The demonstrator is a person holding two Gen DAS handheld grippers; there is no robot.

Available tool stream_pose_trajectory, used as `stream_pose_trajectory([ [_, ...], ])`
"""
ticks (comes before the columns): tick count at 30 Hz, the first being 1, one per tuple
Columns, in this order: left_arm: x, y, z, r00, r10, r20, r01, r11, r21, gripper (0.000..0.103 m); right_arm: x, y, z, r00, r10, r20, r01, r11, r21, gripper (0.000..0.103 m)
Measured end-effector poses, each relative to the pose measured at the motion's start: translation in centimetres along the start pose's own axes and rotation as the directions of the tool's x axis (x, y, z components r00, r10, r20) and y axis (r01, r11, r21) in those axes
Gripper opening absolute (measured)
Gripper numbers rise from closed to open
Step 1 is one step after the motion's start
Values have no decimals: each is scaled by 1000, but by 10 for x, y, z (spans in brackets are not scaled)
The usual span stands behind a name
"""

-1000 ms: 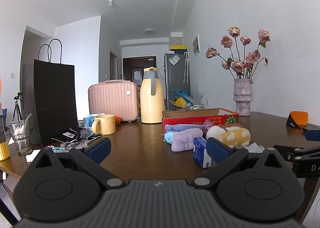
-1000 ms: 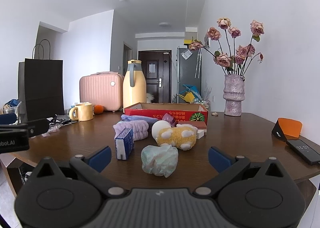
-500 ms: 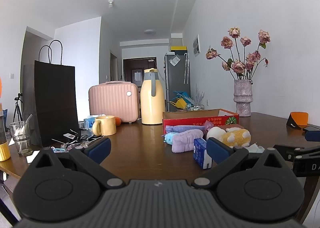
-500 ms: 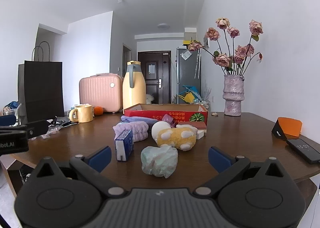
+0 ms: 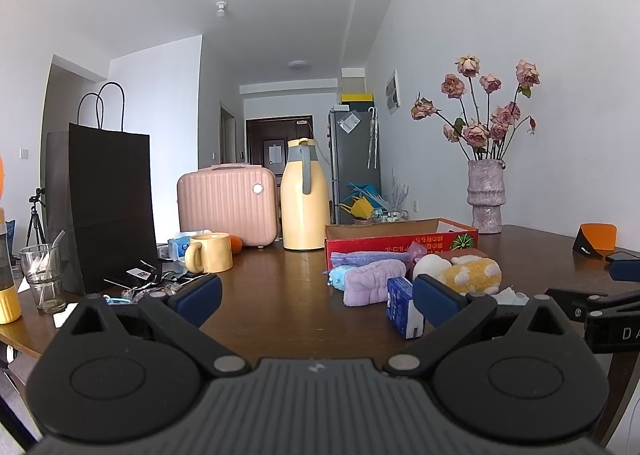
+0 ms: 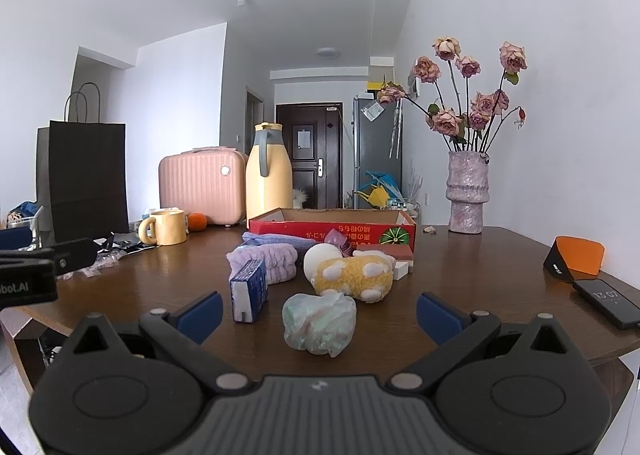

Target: Organize soft objects

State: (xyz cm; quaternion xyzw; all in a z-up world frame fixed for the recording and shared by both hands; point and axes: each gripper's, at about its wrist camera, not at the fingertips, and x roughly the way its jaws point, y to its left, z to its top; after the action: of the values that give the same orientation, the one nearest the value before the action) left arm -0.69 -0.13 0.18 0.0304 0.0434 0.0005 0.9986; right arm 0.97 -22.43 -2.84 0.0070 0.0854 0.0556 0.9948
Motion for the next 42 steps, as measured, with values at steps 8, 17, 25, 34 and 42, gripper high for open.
stream_pose_trajectory([
  [8, 1, -1, 0, 1000, 1, 5, -1, 1000, 4, 103, -1, -2, 1, 1000, -11, 9, 11, 1000, 12, 103],
  [17, 0, -1, -1, 1000, -5, 3, 5, 1000, 5, 103, -1, -1, 1, 1000, -2, 9, 2, 1000, 2, 103],
  [25, 23, 2, 3, 1000, -1, -25, 0, 1000, -24, 103, 19, -6, 5, 1000, 7, -13, -8, 1000, -29, 103],
  [34, 73, -11, -3, 988, -48, -146, 44, 999, -32, 103, 58, -19, 3, 997, 36, -61, -38, 999, -35, 103],
  [42, 135, -38, -3, 958, -148, -244, 141, 989, -46, 94, 111, -22, -3, 972, 103, -212, -102, 995, 17, 74],
])
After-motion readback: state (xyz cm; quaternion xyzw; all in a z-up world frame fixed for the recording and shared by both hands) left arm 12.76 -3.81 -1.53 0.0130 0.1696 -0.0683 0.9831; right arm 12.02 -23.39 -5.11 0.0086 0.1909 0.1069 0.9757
